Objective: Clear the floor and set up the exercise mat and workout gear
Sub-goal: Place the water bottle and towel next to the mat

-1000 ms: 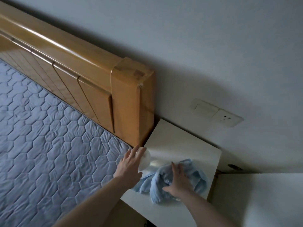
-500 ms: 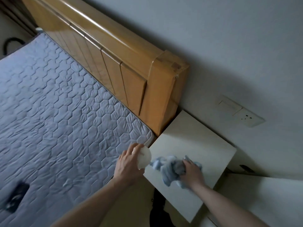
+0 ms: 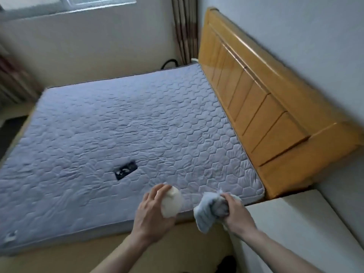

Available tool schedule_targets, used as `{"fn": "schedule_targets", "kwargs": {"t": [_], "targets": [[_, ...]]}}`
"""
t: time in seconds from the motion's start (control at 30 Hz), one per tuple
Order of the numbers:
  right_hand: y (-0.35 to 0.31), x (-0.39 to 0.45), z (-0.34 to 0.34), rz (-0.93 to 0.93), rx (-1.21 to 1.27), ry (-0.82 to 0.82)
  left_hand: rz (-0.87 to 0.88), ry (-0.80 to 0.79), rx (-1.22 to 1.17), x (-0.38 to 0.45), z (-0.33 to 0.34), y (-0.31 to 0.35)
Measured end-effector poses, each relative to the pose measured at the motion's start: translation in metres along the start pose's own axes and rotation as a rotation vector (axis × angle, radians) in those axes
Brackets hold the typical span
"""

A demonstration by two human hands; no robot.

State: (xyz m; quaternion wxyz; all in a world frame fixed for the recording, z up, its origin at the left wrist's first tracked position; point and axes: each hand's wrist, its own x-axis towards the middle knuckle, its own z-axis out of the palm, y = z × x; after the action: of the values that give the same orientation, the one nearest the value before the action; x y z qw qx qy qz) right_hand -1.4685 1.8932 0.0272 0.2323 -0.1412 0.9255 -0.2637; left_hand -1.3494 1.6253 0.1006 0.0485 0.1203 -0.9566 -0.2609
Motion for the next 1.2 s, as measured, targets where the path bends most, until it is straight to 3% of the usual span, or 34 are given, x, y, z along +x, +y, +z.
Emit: {"fn": "schedule_targets", "kwargs": {"t": [0.27,0.57,1.2], "targets": [[-0.227,-0.002,0.094,-0.377,-0.073,-0.077,-0.21,0.247,-0.002,-0.114,-0.144,-0.151],[-0.451,-0.021,0.178,-0.691,-0.148,-0.223,-0.453,0.503,0.026,-0.222,-0.258,-0.282],[-0.851,-0.036,0.48,-1.0,-0.171,-0.675,-1.044,0.78,0.164,-0.403,-0.476,-0.568]]}}
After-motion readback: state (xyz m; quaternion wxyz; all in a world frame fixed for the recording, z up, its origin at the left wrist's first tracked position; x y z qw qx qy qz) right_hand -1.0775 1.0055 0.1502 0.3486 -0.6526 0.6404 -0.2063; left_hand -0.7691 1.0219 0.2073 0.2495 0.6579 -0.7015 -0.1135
